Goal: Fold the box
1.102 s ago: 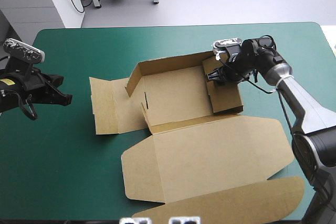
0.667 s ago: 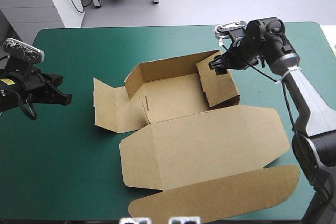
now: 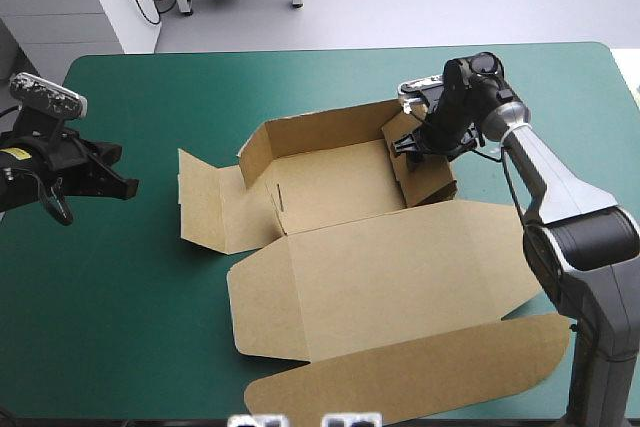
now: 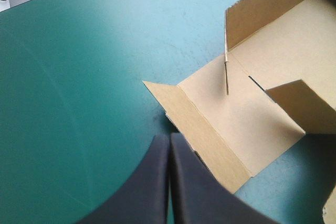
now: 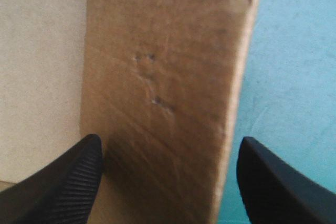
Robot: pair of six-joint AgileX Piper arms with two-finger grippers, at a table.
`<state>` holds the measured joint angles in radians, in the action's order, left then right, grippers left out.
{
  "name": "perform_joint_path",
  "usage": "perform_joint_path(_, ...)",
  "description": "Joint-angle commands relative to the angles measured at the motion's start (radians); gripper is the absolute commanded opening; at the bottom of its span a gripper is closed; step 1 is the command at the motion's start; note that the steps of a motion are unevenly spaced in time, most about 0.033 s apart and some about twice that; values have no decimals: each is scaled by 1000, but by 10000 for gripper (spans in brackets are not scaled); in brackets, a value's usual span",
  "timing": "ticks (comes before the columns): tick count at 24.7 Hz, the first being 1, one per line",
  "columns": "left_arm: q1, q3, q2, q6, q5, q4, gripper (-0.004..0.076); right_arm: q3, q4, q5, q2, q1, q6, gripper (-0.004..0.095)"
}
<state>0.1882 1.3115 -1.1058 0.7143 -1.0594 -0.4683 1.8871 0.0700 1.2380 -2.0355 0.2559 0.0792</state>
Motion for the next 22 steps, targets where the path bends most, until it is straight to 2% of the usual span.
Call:
perform_joint_path(1, -2, 26, 16, -10, 45, -33, -8, 27, 6, 13, 36, -3, -3, 512)
perform_joint_path(4, -2, 26, 16, -10, 47, -33, -8, 27, -4, 13, 30, -3, -3, 296)
perform_joint_path(7, -2, 26, 16, -10, 47, -33, -8, 27, -4, 13, 28, -3, 3, -13)
perform_joint_path(18, -2, 25, 4, -11, 98, -13, -9, 32, 7, 13, 109, -7, 38, -20)
perform_joint_path(21, -2, 22, -10, -43, 105, 106, -9, 32, 50, 13, 206, -39, 82, -20)
perform_joint_path(22, -2, 22, -16, -137, 117, 196, -8, 32, 79, 13, 254, -61, 103, -20)
